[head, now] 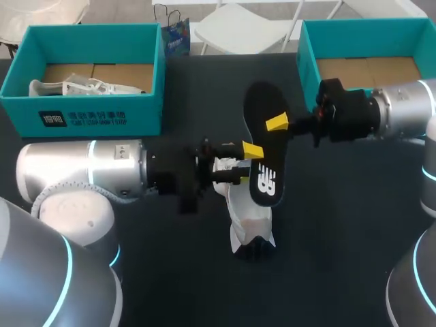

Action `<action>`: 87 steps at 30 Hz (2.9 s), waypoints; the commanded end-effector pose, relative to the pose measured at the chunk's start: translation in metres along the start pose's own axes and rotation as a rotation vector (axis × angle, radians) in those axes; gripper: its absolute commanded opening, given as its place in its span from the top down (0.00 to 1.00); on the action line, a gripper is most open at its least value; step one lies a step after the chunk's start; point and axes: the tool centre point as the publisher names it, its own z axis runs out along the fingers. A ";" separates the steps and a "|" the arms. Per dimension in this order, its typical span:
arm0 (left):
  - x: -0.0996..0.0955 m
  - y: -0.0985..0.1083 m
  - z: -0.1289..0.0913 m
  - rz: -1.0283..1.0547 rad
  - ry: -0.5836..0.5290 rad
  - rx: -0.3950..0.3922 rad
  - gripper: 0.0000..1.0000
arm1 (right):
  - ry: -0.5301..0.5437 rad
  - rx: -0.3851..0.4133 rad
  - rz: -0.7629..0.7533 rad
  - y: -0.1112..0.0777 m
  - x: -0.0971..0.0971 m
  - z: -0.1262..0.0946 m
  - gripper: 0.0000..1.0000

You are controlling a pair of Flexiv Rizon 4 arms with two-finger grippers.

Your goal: Take the shoe out of the shoebox, open the shoe tongue, remove and reinsert the insole, then place the shoe into the shoebox

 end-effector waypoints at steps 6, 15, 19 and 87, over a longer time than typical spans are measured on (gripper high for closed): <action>-0.006 -0.003 -0.056 -0.047 0.047 -0.035 0.00 | 0.002 0.004 0.020 0.000 -0.012 -0.004 1.00; -0.025 0.011 -0.077 -0.140 0.397 -0.045 0.00 | 0.010 -0.010 0.048 -0.010 -0.027 -0.002 1.00; -0.034 0.013 -0.078 -0.175 0.606 -0.018 0.00 | 0.019 -0.017 0.053 -0.013 -0.032 0.000 1.00; -0.037 0.042 0.013 -0.032 1.676 -0.027 0.00 | -0.015 0.073 0.060 -0.005 -0.038 0.013 1.00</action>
